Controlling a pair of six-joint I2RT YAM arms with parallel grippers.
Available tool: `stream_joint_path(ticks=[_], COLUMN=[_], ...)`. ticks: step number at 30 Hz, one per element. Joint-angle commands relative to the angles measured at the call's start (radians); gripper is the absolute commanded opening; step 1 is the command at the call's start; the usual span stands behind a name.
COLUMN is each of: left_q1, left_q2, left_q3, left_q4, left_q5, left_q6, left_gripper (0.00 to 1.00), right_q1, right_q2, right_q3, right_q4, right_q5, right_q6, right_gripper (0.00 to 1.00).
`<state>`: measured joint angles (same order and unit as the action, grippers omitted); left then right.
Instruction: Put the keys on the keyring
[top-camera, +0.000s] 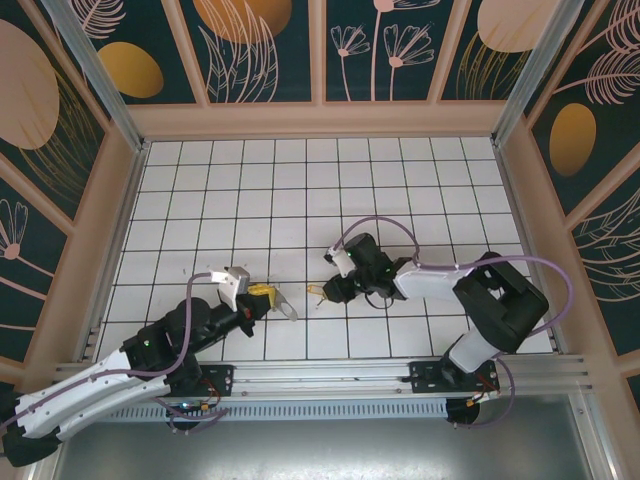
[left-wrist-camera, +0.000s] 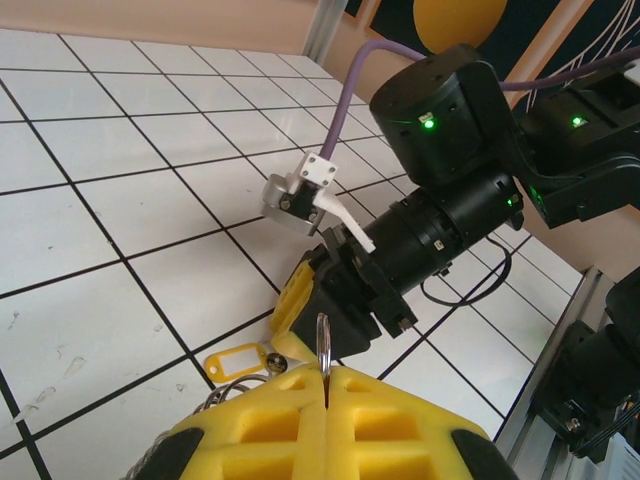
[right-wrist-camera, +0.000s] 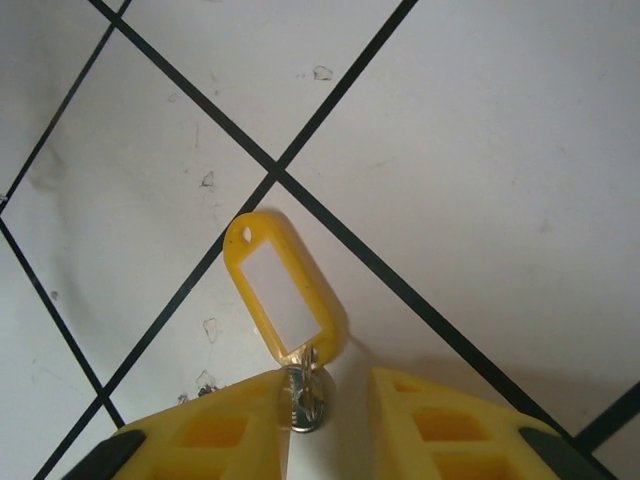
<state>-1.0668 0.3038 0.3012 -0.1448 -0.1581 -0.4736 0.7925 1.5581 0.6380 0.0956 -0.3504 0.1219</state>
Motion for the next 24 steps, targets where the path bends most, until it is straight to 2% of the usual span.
stream_joint_path(ticks=[1, 24], left_q1=[0.002, 0.002], left_q2=[-0.003, -0.009], left_q3=[0.016, 0.02], left_q4=[0.06, 0.063], left_q5=[0.007, 0.012], left_q6=[0.023, 0.028], left_gripper=[0.0, 0.0], right_q1=[-0.003, -0.004], right_q2=[-0.038, 0.027], right_q3=[-0.036, -0.045], right_q4=[0.084, 0.11], right_q5=[-0.043, -0.035], right_q6=[0.045, 0.05], right_gripper=[0.3, 0.27])
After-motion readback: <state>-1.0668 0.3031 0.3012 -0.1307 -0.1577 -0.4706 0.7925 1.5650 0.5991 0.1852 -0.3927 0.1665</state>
